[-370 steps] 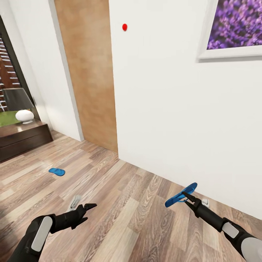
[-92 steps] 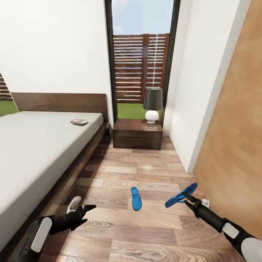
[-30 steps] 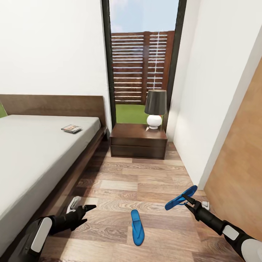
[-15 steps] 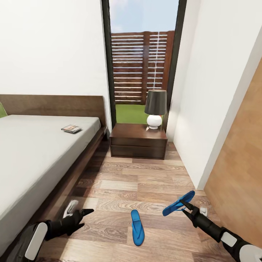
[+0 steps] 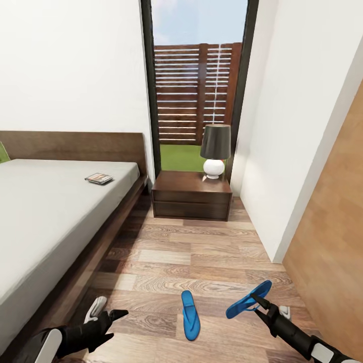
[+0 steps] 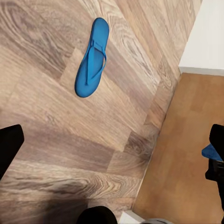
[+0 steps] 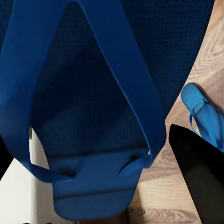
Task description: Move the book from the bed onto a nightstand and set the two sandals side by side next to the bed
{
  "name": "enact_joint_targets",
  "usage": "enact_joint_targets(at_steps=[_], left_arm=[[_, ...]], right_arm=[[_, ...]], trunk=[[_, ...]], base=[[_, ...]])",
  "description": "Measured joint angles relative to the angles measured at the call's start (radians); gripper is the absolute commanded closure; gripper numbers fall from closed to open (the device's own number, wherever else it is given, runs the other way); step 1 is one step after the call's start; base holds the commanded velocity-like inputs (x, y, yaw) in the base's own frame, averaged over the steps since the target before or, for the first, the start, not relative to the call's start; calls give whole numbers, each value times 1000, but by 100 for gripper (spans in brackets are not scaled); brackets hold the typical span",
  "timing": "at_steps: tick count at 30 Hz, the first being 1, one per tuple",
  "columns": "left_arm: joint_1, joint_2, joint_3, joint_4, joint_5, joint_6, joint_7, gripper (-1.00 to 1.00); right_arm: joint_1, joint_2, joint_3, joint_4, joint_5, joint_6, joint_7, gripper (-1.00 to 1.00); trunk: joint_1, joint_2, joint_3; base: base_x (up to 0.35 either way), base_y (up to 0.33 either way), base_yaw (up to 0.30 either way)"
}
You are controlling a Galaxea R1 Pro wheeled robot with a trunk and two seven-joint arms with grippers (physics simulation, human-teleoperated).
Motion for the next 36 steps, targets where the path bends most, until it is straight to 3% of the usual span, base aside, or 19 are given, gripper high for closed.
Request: enact_joint_targets(at_steps=[36], left_arm=[[0,3,0,2,-2,-1,1,-100]], right_arm=[[0,2,0,2,3,2,3,100]], trunk=[[0,0,-11]], base=[[0,0,-57]])
